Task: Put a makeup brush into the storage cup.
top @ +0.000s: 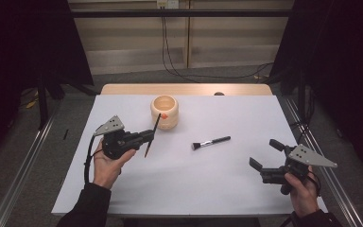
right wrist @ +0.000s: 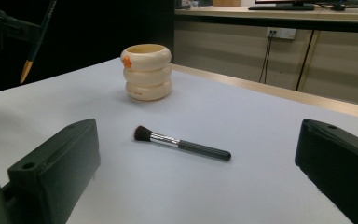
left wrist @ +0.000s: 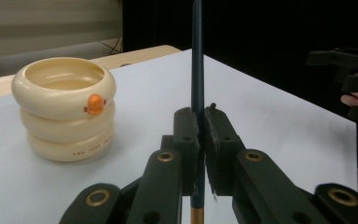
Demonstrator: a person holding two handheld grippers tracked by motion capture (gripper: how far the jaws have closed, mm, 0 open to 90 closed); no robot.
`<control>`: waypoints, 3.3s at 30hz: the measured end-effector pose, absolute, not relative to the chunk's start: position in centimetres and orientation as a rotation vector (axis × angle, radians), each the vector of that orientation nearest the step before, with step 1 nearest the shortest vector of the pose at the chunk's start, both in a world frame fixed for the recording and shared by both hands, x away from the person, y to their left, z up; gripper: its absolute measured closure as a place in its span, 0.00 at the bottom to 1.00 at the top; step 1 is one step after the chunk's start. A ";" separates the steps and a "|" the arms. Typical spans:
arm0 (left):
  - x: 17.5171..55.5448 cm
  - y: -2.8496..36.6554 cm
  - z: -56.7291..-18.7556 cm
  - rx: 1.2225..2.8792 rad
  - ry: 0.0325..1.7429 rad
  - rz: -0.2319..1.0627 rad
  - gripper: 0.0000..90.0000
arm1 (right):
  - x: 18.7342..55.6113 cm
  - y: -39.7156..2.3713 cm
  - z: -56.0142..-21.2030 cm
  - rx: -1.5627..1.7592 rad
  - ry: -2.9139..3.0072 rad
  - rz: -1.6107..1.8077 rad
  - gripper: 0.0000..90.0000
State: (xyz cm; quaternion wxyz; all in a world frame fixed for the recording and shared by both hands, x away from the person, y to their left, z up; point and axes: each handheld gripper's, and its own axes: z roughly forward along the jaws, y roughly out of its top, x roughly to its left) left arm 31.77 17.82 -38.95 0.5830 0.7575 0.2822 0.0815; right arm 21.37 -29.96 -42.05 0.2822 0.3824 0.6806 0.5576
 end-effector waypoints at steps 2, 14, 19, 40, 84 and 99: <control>31.4 17.5 -39.0 1.763 0.641 0.183 0.93 | 21.3 -29.8 -41.9 0.994 1.847 1.514 0.00; 29.3 17.0 -38.6 1.754 0.613 0.198 0.93 | 21.7 -28.6 -40.8 0.910 1.908 1.635 0.00; 29.1 16.6 -38.6 1.749 0.589 0.190 0.93 | 22.1 -27.7 -40.4 0.880 1.936 1.659 0.00; 29.1 15.1 -39.3 1.764 0.548 0.151 0.93 | 24.8 -24.5 -38.8 0.912 1.953 1.749 0.17; 29.0 10.4 -37.5 1.746 0.389 0.122 0.93 | 30.3 -17.8 -35.0 0.614 2.160 2.037 0.54; 28.8 9.8 -37.8 1.738 0.381 0.097 0.93 | 30.4 -17.1 -35.8 0.592 2.243 2.124 0.77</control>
